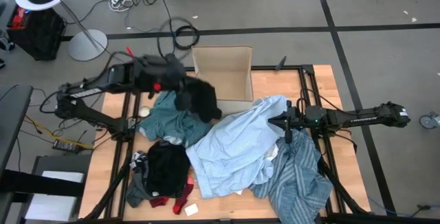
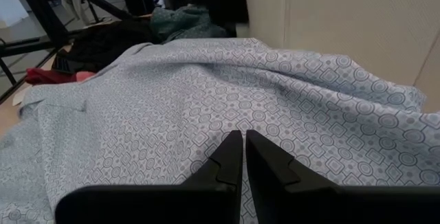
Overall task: Sort clothes
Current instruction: Put the top black underwear into the laundry organizer
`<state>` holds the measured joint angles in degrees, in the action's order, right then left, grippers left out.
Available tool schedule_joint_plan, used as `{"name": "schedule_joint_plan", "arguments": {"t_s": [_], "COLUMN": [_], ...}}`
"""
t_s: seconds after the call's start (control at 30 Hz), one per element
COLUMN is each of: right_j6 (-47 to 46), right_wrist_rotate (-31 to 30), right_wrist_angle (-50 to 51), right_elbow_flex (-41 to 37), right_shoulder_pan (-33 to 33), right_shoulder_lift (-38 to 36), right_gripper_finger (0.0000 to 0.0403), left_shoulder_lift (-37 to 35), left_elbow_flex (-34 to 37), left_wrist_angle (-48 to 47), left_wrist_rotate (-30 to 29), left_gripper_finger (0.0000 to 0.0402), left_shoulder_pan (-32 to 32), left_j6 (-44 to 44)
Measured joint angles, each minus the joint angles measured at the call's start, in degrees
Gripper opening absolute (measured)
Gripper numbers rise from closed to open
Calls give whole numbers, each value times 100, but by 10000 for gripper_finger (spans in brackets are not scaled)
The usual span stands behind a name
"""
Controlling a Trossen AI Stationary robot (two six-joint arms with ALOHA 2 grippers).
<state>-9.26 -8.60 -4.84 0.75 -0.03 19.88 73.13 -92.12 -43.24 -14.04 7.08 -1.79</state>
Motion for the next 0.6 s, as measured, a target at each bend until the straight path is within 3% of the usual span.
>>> {"name": "schedule_joint_plan", "arguments": {"t_s": [0.4,0.6], "right_j6": [-1,-2], "right_wrist_rotate": [-2,-2], "right_wrist_angle": [-63,-70], "right_elbow_flex": [0,0], "right_shoulder_pan": [0,0], "right_shoulder_lift": [0,0], "right_gripper_finger": [23,23], "left_shoulder_lift": [1314,1858], "left_elbow_flex": [-1918,-2113], "left_wrist_angle": [593,147], "left_wrist_rotate": [102,323], "left_gripper_finger": [0,0], "left_shoulder_pan": [871,1188], "left_j6": [637,648]}}
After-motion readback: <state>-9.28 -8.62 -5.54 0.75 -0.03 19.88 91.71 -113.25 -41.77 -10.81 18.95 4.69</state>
